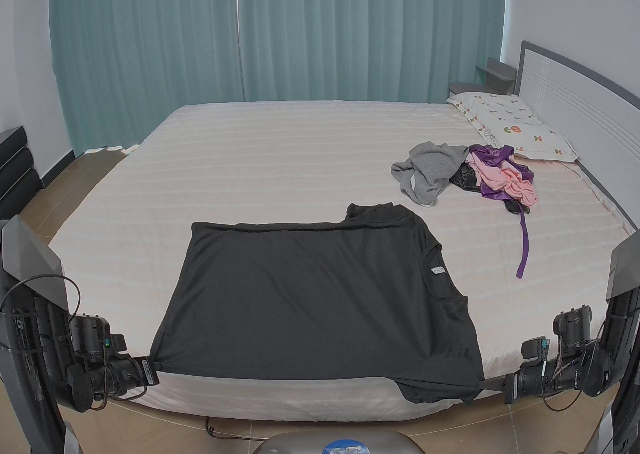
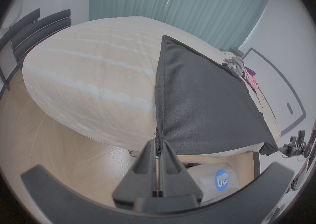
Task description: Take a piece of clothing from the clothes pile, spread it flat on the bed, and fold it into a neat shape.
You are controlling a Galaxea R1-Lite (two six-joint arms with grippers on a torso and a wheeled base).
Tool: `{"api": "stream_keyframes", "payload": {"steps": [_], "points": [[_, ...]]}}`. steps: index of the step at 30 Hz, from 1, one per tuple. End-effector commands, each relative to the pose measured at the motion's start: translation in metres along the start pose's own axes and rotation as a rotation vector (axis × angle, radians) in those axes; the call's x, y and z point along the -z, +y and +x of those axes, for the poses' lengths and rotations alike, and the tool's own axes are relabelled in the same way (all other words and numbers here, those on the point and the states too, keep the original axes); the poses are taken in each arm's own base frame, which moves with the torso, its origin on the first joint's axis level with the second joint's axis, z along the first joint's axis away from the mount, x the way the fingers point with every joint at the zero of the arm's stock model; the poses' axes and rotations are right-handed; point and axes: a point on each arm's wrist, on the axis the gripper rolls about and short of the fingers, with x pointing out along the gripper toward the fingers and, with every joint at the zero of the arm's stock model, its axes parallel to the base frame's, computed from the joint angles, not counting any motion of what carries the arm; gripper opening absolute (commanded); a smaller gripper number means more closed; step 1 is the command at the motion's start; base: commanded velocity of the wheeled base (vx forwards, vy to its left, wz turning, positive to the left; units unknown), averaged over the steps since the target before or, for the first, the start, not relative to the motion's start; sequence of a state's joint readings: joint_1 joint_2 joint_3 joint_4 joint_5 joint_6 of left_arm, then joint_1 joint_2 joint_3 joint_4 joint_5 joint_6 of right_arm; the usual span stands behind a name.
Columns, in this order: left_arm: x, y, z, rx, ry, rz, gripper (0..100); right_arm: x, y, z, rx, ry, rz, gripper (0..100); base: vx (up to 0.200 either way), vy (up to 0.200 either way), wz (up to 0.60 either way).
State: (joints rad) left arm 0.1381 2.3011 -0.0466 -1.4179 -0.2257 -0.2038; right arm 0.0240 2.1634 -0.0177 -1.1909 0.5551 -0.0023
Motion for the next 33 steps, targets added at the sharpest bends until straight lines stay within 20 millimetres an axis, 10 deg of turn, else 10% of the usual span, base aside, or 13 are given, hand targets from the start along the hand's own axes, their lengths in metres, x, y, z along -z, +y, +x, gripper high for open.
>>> {"api": "stream_keyframes", "payload": {"steps": [1, 33], "points": [[0.005, 0.000, -0.005, -0.006, 0.022, 0.026, 0, 0.001, 0.003, -0.009, 0.004, -0.002, -0.018, 0, 0.000, 0.000, 0.00], [0.015, 0.004, -0.040, -0.062, 0.191, 0.202, 0, 0.009, 0.009, -0.030, 0.030, 0.061, -0.126, 0, 0.000, 0.000, 0.00]]}}
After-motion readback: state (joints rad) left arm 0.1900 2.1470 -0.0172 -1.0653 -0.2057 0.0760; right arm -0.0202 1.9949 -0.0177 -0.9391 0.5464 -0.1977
